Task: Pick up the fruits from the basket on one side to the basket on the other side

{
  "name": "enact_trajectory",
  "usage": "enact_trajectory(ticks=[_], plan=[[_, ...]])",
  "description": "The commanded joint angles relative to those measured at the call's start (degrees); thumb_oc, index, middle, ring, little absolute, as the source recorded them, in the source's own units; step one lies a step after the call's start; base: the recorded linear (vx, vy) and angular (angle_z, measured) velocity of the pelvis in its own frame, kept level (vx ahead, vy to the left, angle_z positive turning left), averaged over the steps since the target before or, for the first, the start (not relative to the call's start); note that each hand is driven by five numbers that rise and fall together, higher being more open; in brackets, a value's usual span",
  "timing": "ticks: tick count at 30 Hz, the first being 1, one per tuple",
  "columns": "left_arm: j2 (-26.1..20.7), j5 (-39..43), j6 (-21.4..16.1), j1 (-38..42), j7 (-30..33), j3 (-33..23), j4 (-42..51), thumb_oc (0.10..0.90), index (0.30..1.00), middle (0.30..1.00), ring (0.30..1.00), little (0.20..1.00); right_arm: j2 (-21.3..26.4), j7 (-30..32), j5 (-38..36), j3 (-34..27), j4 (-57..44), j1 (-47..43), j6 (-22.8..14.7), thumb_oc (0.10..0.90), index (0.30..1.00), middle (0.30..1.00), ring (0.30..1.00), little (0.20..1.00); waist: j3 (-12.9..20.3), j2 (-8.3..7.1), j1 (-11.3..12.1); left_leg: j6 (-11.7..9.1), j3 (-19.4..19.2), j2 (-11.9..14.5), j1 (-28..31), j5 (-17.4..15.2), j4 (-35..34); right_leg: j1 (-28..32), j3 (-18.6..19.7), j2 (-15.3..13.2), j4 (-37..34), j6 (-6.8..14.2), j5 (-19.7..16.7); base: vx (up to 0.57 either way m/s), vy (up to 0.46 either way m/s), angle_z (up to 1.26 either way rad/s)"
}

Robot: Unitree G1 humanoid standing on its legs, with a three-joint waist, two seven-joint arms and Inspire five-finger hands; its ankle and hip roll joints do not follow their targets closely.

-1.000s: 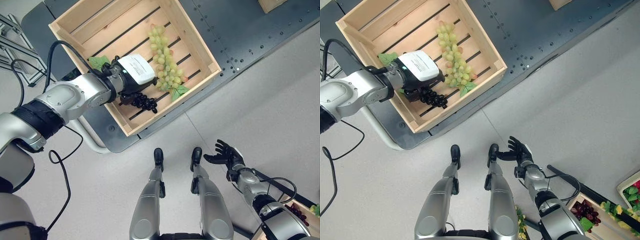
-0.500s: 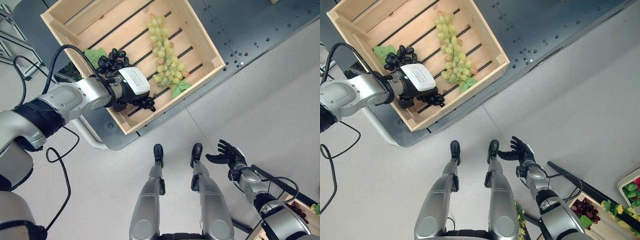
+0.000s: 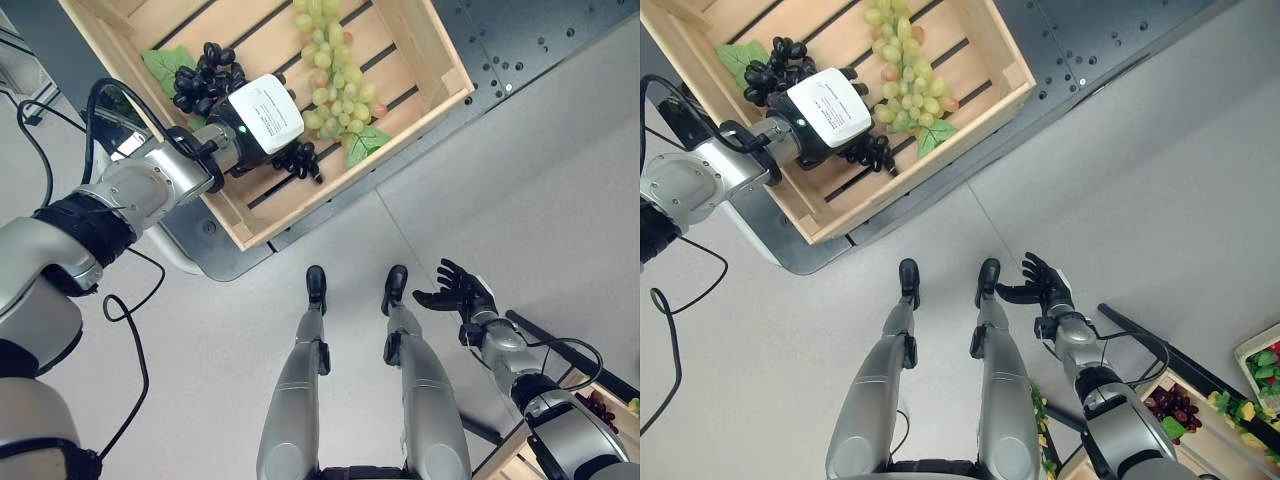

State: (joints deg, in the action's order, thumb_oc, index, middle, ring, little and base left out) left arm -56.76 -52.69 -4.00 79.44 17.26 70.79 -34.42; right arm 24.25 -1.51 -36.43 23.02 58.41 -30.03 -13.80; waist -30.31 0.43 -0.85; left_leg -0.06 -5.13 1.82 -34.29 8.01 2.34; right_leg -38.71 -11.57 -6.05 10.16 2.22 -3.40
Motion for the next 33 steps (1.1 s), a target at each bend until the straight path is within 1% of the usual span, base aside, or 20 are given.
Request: enact_trajectory(ticks=[1, 6, 8, 10, 11, 12, 15, 19, 23, 25, 27, 29, 32, 33], plan=[[-1.7, -4.3, 9.7, 0.7, -0.2, -6.5, -9.7, 0.8, 0.9, 0.9, 0.9, 0.9, 2.4, 0.8, -0.8, -1.0, -2.1, 0.2, -0.3, 0.8, 0.9, 0.9, 0.9, 0.9, 0.5, -2.02, -1.1, -0.2, -1.1, -0.5, -1.0, -2.0, 0.4, 1.9, -0.2, 0.5, -3.6, 1.8, -3.0, -0.04, 0.037, 0.01], [0.6, -4.9, 10.2, -0.1, -3.1, -6.7, -11.9, 0.8, 0.9, 0.9, 0.9, 0.9, 2.4, 1.9, -1.4, -0.9, -3.2, -1.3, 0.7, 0.8, 0.9, 0.9, 0.9, 0.9, 0.5, -2.23, -1.5, -0.4, -1.0, -0.5, -2.6, -1.6, 0.0, 0.2, -0.1, 0.6, -3.7, 2.0, -3.5, -0.01, 0.004, 0.0], [1.9, -4.9, 9.5, -0.9, -5.5, -6.9, -13.1, 0.8, 0.9, 0.9, 0.9, 0.9, 2.3, 2.1, -1.4, -1.3, -3.2, -1.8, 0.5, 0.8, 0.9, 0.9, 0.9, 0.9, 0.5, -2.31, -1.7, -0.5, -0.9, -0.6, -3.1, -1.5, -0.1, -0.3, -0.1, 0.6, -3.9, 2.1, -3.7, -0.01, 0.01, 0.02], [2.6, -4.7, 9.7, -1.4, -7.5, -6.8, -13.8, 0.8, 0.9, 0.9, 0.9, 0.9, 2.5, 2.0, -1.5, -1.5, -3.1, -2.2, 0.5, 0.8, 0.9, 0.9, 0.9, 0.9, 0.5, -2.36, -1.8, -0.4, -0.9, -0.6, -3.3, -1.5, -0.2, -0.5, 0.0, 0.6, -4.0, 2.2, -3.8, 0.0, 0.0, 0.0], [3.0, -4.9, 9.5, -1.9, -8.8, -6.9, -14.5, 0.66, 0.691, 0.691, 0.691, 0.691, 2.6, 1.9, -1.6, -1.6, -2.9, -2.4, 0.4, 0.8, 0.9, 0.9, 0.9, 0.9, 0.5, -2.43, -1.9, -0.4, -0.9, -0.6, -3.3, -1.4, -0.2, -0.5, 0.0, 0.6, -4.1, 2.2, -3.9, 0.0, 0.0, 0.0], [3.4, -4.6, 9.4, -2.5, -9.5, -6.8, -15.3, 0.4, 0.3, 0.3, 0.3, 0.3, 2.8, 1.8, -1.8, -1.6, -2.6, -2.6, -0.1, 0.8, 0.9, 0.9, 0.9, 0.9, 0.5, -2.46, -2.1, -0.4, -1.0, -0.6, -3.3, -1.5, -0.1, -0.5, 0.1, 0.7, -4.1, 2.3, -3.9, 0.0, 0.0, 0.0], [3.8, -3.0, 10.1, -3.5, -10.2, -6.9, -16.2, 0.4, 0.3, 0.3, 0.3, 0.3, 3.2, 1.6, -1.7, -1.7, -2.4, -3.2, -0.1, 0.8, 0.9, 0.9, 0.9, 0.9, 0.5, -2.4, -2.2, -0.5, -1.0, -0.5, -3.2, -1.5, 0.0, -0.3, 0.2, 0.6, -4.3, 2.3, -3.9, 0.0, 0.0, 0.0], [3.8, -1.4, 10.6, -3.8, -11.5, -7.1, -16.1, 0.4, 0.3, 0.3, 0.3, 0.3, 4.0, 1.7, -2.0, -2.2, -2.8, -3.7, 0.5, 0.8, 0.9, 0.9, 0.9, 0.9, 0.5, -1.93, -1.9, -0.5, -0.9, -0.6, -2.0, -1.6, -0.4, 0.9, 0.1, 0.5, -4.5, 2.2, -3.7, 0.0, 0.0, 0.0], [3.5, -0.6, 9.8, -3.6, -13.0, -7.3, -16.4, 0.4, 0.3, 0.3, 0.3, 0.3, 4.5, 1.6, -1.5, -2.6, -3.1, -4.2, 1.0, 0.8, 0.9, 0.9, 0.9, 0.9, 0.5, -1.47, -1.7, -0.5, -0.9, -0.7, -0.9, -1.8, -0.2, 2.0, -0.1, 0.3, -4.5, 2.2, -3.4, 0.0, 0.003, -0.01], [3.2, 0.1, 10.0, -3.7, -13.2, -7.5, -15.9, 0.4, 0.3, 0.3, 0.3, 0.3, 4.7, 1.9, -2.1, -2.4, -3.8, -4.4, 1.4, 0.8, 0.9, 0.9, 0.9, 0.9, 0.5, -1.23, -1.6, -0.5, -0.8, -0.8, -0.2, -1.8, -0.3, 2.6, -0.3, 0.2, -4.6, 2.1, -3.3, -0.03, 0.017, -0.08], [2.9, 1.8, 10.5, -4.0, -10.7, -8.2, -15.2, 0.4, 0.3, 0.3, 0.3, 0.3, 4.3, 1.2, -3.0, -2.6, -4.6, -3.9, 1.4, 0.8, 0.9, 0.9, 0.9, 0.9, 0.5, -1.25, -1.4, -0.4, -0.6, -0.8, 1.3, -2.1, -0.5, 4.1, -0.3, 0.2, -4.7, 2.0, -3.1, -0.01, 0.004, -0.03], [2.5, 2.2, 10.4, -4.1, -9.7, -8.6, -14.6, 0.4, 0.3, 0.3, 0.3, 0.3, 3.9, 1.1, -3.1, -2.8, -5.0, -3.6, 1.0, 0.8, 0.9, 0.9, 0.9, 0.9, 0.5, -1.36, -1.3, -0.4, -0.5, -0.8, 2.2, -2.2, -0.6, 5.0, -0.3, 0.2, -4.9, 2.0, -3.0, -0.01, -0.01, -0.02], [2.2, 3.4, 9.0, -4.6, -6.1, -9.8, -15.0, 0.4, 0.3, 0.3, 0.3, 0.3, 4.0, 1.0, -3.9, -3.0, -5.7, -3.9, 0.3, 0.8, 0.9, 0.9, 0.9, 0.9, 0.5, -1.16, -1.0, -0.4, -0.6, -0.9, 4.5, -2.3, -1.3, 7.2, -0.5, 0.3, -5.2, 2.0, -2.6, -0.02, -0.008, -0.03], [2.2, 3.7, 9.0, -4.6, -5.7, -9.8, -15.0, 0.4, 0.3, 0.3, 0.3, 0.3, 4.0, 1.0, -3.9, -3.0, -5.7, -3.9, 0.2, 0.8, 0.9, 0.9, 0.9, 0.9, 0.5, -1.13, -1.0, -0.4, -0.5, -0.9, 4.6, -2.3, -1.3, 7.3, -0.5, 0.2, -5.2, 2.0, -2.6, 0.0, 0.0, 0.0]])
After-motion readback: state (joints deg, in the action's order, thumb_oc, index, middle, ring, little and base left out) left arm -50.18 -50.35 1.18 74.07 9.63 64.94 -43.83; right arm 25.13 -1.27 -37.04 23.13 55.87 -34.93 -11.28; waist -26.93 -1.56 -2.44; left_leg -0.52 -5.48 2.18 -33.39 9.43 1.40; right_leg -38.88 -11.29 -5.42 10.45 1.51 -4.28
